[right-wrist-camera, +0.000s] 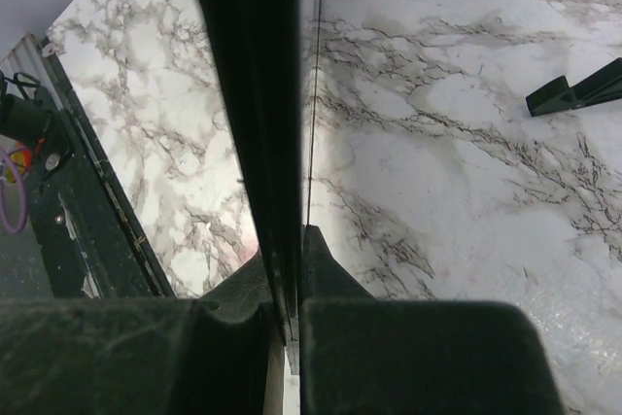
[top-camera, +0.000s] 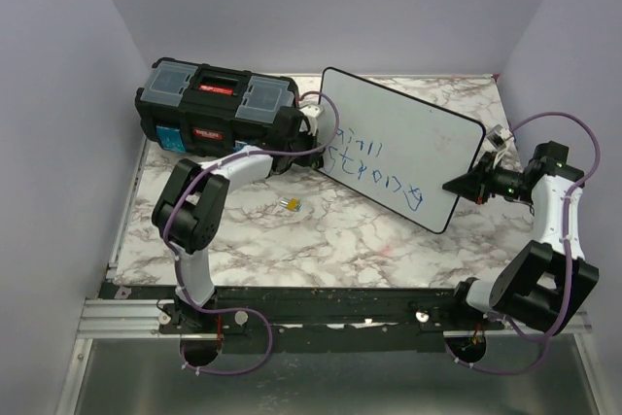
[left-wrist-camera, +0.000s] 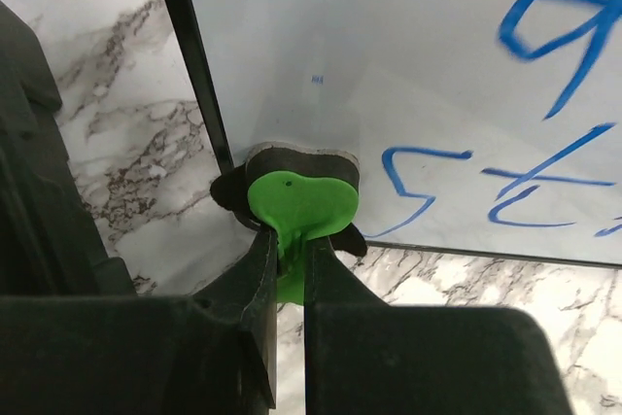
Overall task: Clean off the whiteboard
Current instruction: Erase the whiteboard at the center of the board.
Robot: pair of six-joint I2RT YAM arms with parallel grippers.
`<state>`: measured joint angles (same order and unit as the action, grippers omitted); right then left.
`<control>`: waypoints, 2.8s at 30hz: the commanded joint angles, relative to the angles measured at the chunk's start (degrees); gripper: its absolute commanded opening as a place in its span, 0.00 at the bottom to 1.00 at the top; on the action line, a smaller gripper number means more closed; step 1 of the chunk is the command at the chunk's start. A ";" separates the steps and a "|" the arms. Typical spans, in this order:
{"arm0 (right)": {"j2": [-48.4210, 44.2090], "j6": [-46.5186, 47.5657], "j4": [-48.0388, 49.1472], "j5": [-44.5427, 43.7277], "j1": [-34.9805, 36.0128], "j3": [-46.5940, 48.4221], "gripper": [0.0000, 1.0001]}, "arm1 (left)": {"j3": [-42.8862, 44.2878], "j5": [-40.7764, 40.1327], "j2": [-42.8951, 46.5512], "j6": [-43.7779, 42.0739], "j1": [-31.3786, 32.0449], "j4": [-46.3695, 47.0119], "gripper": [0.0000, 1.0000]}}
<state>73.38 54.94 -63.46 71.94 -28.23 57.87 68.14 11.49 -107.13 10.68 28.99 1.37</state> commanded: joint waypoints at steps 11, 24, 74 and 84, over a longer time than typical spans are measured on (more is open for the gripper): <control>-0.57 1.94 -0.61 1.53 0.54 -0.65 0.01 | 5.38 1.66 0.57 0.39 0.08 1.28 0.00; -0.41 1.94 -0.65 1.89 0.50 -0.61 0.01 | 4.16 1.70 1.94 0.48 0.60 1.89 0.00; -0.44 2.97 -1.35 1.88 0.72 -0.57 0.01 | 3.26 3.30 -1.42 6.98 3.62 5.63 0.00; -0.55 3.25 -1.64 1.89 0.71 -0.56 0.01 | 11.23 2.23 0.56 4.45 3.36 0.74 0.00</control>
<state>73.41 54.26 -63.99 72.44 -28.25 57.71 74.63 13.96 -107.07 16.51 31.44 4.49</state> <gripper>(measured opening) 0.057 0.060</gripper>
